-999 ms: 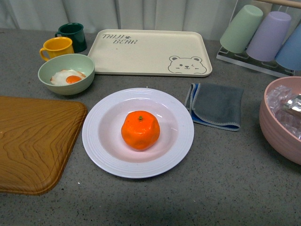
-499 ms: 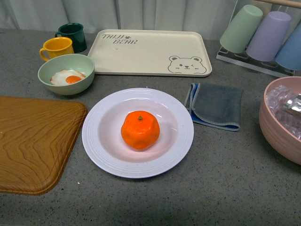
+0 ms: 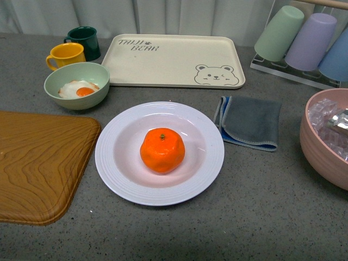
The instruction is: Place orange and plate with both arms
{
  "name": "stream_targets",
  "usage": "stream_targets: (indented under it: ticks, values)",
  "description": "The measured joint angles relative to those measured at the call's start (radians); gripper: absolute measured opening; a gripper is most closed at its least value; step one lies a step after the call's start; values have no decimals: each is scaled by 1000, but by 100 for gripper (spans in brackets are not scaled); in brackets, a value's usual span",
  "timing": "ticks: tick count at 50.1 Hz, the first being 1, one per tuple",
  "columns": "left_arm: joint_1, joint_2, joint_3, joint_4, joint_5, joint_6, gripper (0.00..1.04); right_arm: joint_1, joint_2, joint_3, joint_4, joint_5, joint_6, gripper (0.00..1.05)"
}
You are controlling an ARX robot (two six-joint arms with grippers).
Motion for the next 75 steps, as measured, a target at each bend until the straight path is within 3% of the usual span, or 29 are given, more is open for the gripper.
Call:
stream_targets:
  ticks: [12,14,20,25,27,32,36,44,48,50,59,75]
  values:
    - [0,-58,0,-59,0,-1,4,0,0,0,0,0,0,95]
    - [0,-63,0,-62,0,1,11,0,0,0,0,0,0,95]
    - [0,-196,0,-227,0,3,4,0,0,0,0,0,0,95]
    - [0,-231,0,-238,0,3,4,0,0,0,0,0,0,95]
    - [0,-232,0,-239,0,3,7,0,0,0,0,0,0,95]
    - [0,-232,0,-239,0,3,27,0,0,0,0,4,-5,95]
    - [0,-233,0,-239,-1,3,46,72,153,35,17,126,-110,95]
    - [0,-233,0,-239,0,3,81,180,719,171,306,-4,8,95]
    - [0,-233,0,-239,0,3,97,211,979,251,388,-86,113,95]
    - [0,-233,0,-239,0,4,100,220,1057,277,397,-109,141,95]
    - [0,-233,0,-240,0,3,98,242,1431,424,399,-264,269,95]
    - [0,-233,0,-240,0,3,98,238,1754,645,262,-448,451,95]
